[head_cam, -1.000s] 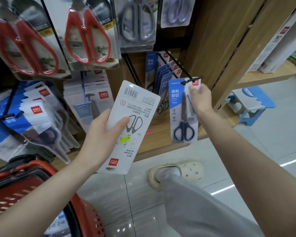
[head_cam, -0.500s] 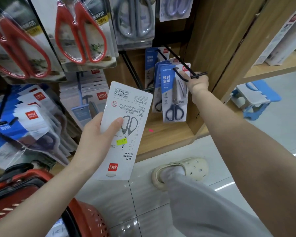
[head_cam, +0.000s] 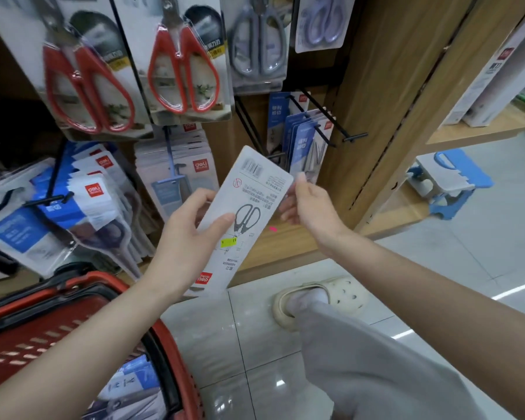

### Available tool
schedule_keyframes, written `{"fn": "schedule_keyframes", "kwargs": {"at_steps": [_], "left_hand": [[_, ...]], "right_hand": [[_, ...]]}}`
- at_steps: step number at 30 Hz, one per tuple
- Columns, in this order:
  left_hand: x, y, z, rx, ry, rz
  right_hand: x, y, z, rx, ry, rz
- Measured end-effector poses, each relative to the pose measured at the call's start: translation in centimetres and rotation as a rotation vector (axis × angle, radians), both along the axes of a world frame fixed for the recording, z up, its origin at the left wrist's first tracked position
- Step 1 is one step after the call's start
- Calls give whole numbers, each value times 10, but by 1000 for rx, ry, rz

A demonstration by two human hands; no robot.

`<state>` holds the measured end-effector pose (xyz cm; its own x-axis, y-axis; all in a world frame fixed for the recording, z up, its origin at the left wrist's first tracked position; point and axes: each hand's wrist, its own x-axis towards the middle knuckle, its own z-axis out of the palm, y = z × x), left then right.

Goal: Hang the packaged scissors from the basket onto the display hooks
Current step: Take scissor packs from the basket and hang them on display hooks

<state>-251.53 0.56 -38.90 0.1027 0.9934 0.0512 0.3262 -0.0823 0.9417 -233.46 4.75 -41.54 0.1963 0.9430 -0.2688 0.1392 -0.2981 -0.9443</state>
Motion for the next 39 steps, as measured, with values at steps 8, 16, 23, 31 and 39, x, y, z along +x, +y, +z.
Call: {"fn": "schedule_keyframes", "kwargs": {"at_steps": [8, 16, 23, 31, 39], "left_hand": [[-53, -31, 30, 411, 431, -177], [-116, -65, 6, 433, 646, -274], [-148, -90, 11, 21, 127, 285], [-177, -130, 33, -208, -398, 455], [-173, -126, 70, 82, -108, 278]], "right_hand": [[-5, -39, 74, -333, 470, 514], [-46, -63, 84, -259, 165, 610], [-93, -91, 77, -97, 108, 656], [-147, -141, 51, -120, 28, 832], [-177, -123, 118, 274, -2, 616]]}}
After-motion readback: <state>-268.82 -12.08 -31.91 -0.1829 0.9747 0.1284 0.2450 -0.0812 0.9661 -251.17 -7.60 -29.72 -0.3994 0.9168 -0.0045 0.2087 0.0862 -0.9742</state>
